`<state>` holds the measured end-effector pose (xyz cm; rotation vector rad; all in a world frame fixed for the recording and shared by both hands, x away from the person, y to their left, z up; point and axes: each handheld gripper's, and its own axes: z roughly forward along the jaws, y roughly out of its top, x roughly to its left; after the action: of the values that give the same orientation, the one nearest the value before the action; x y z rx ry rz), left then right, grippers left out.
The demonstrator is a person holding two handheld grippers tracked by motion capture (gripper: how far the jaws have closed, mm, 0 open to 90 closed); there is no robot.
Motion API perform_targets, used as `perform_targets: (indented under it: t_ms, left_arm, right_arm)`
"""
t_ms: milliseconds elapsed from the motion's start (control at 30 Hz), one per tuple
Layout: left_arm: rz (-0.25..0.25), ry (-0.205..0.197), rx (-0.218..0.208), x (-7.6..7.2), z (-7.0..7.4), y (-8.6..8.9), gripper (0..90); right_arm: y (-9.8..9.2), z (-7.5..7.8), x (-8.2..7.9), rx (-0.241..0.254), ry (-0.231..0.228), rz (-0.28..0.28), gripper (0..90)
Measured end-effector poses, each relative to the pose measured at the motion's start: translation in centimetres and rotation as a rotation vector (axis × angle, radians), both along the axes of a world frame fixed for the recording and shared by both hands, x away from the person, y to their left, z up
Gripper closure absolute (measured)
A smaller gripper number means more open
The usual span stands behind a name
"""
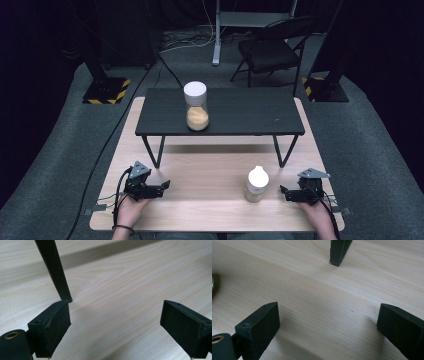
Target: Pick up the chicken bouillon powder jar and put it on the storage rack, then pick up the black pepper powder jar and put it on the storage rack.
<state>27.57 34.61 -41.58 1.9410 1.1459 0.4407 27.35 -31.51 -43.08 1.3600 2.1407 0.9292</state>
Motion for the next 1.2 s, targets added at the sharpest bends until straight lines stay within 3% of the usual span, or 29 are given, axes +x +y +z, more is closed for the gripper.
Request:
perform_targets:
  t_ms: [500, 1200]
  left_arm:
    - [-0.008, 0.055, 0.044, 0.8, -0.8, -0.6, 8.7]
    - [-0.002, 0.078, 0.097, 1.3, -1.5, -1.2, 8.5]
  right_arm:
    - [0.0, 0.0, 0.0, 0.0, 0.0, 0.0, 3.6]
    - [0.0, 0.0, -0.2, 0.001, -0.001, 0.0, 4.5]
